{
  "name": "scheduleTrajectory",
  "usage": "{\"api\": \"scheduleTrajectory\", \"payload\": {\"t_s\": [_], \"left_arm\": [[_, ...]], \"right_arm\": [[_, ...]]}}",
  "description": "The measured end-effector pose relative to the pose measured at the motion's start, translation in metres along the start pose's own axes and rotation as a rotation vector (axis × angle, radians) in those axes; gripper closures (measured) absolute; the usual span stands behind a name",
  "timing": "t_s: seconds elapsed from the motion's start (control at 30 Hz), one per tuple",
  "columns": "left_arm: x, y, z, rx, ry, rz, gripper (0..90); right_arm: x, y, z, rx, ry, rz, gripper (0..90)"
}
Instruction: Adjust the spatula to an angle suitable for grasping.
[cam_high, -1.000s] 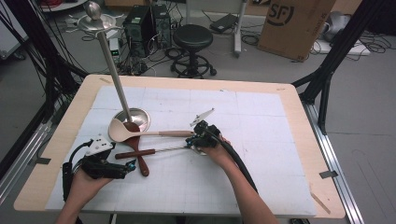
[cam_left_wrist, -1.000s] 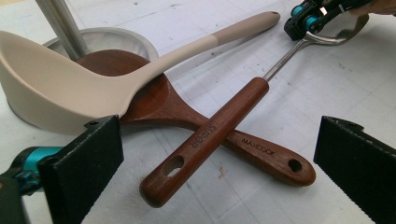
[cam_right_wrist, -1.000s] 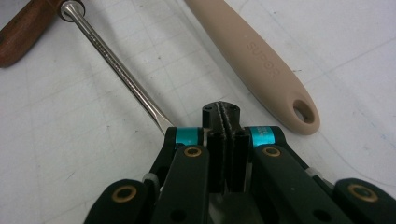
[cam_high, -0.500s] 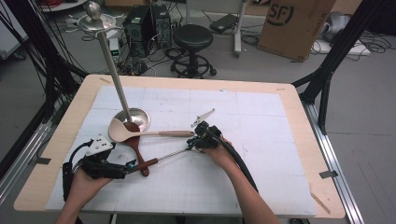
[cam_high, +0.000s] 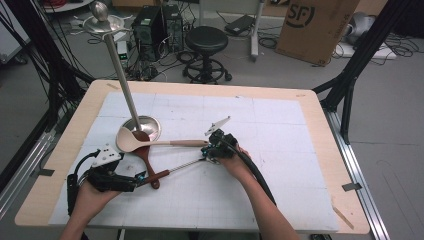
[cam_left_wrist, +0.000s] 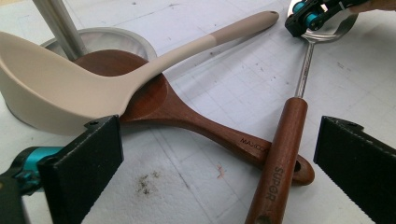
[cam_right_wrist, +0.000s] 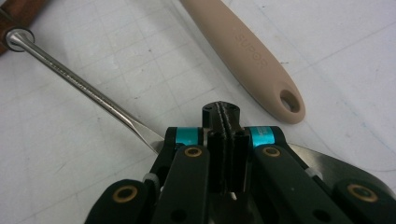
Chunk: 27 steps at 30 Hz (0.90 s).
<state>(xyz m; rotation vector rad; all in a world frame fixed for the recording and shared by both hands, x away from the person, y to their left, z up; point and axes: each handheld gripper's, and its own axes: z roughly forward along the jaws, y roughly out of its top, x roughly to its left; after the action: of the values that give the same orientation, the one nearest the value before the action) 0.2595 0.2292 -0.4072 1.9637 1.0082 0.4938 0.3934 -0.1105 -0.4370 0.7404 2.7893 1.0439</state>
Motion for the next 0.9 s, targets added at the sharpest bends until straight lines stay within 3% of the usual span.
{"api": "scheduleTrajectory", "payload": {"t_s": [0.3,0.4,0.9], "left_arm": [[-0.001,0.000,0.000,-0.002,-0.003,-0.001,2.0],[0.000,0.000,0.001,-0.001,-0.003,0.000,2.0],[0.000,0.000,0.001,0.005,-0.004,0.005,2.0]], "right_arm": [[-0.001,0.000,-0.002,-0.004,-0.024,0.011,89.6],[-0.009,-0.002,-0.006,-0.030,-0.048,0.047,89.6],[-0.030,-0.007,-0.018,-0.085,-0.140,0.125,89.4]]}}
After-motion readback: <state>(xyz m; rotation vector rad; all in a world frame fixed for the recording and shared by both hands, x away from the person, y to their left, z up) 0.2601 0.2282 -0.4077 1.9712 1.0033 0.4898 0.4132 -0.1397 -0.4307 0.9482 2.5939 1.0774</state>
